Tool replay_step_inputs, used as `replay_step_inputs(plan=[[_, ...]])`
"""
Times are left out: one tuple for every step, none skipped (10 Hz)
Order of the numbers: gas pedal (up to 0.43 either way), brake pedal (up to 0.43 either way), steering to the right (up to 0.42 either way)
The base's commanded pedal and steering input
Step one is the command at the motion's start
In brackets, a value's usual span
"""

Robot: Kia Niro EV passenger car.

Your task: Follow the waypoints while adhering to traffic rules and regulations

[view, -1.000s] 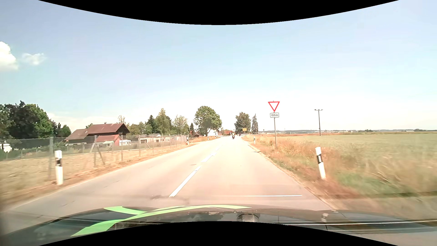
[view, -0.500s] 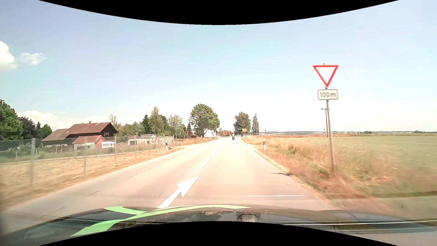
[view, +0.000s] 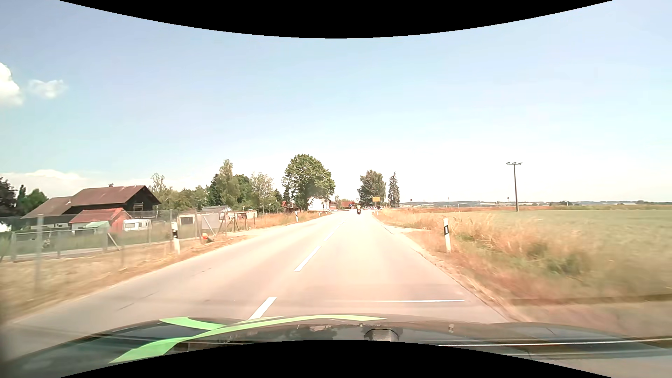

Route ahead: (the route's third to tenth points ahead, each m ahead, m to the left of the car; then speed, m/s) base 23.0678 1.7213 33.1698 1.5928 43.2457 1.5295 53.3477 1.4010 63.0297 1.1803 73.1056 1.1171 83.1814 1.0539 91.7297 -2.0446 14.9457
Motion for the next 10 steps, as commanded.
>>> replay_step_inputs(plan=[[0.0, 0.0, 0.0], [0.0, 0.0, 0.0], [0.0, 0.024, 0.001], [0.0, 0.037, 0.001], [0.0, 0.037, 0.0], [0.0, 0.037, 0.001], [0.0, 0.049, 0.001], [0.0, 0.061, 0.001], [0.0, 0.073, 0.001], [0.0, 0.073, 0.001]])
